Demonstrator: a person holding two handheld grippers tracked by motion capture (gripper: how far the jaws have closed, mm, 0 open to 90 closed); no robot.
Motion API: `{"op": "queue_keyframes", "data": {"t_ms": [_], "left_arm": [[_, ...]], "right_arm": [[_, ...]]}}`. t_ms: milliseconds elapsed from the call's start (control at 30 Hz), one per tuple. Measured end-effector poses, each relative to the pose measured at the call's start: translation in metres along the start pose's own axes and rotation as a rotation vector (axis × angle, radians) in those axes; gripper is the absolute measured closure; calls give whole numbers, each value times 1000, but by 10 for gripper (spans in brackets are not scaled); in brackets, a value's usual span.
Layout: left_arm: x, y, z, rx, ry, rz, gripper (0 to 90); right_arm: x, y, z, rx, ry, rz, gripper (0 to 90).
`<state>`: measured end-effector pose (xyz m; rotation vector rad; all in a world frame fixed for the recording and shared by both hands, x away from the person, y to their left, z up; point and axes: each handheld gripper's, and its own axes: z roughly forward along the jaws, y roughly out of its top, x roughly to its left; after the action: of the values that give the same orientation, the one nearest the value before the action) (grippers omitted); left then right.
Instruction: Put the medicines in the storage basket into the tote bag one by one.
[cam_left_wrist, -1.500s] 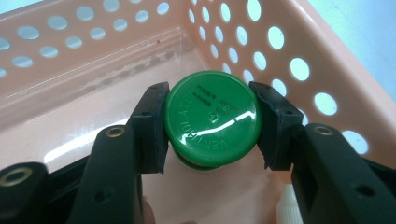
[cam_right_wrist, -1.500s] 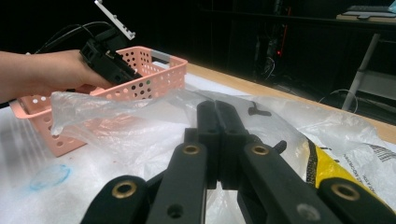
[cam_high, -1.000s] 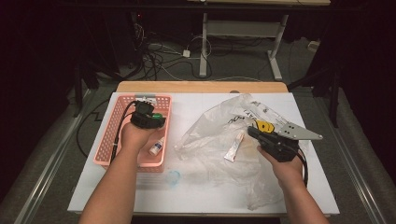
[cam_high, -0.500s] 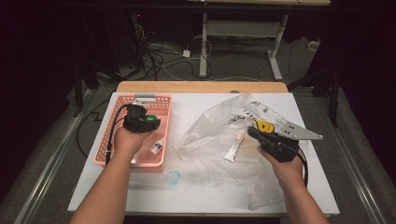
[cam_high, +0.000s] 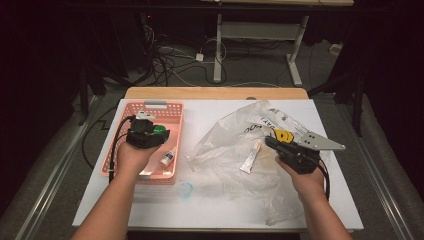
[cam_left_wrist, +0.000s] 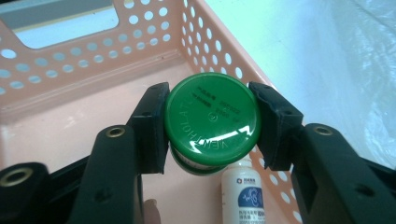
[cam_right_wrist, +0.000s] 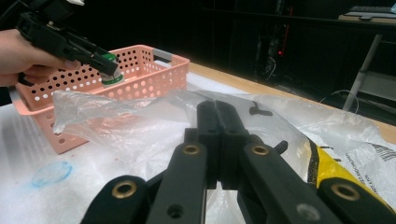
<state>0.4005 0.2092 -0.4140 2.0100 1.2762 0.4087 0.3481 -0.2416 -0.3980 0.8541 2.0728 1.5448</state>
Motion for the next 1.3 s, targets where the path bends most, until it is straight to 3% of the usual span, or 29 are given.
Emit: {"op": "queue_keyframes", "data": {"t_ms": [467,867,1300], "left_arm": [[-7,-24,-29,-68,-13,10,502],[-28,-47,-47,-154,-24,33,502],[-43,-68,-62,-191,-48,59,502]], "right_arm": [[1,0,1,6,4,-5,900],[3,-1,2,10,4,-11,900],[3,0,1,11,3,-16,900]]}}
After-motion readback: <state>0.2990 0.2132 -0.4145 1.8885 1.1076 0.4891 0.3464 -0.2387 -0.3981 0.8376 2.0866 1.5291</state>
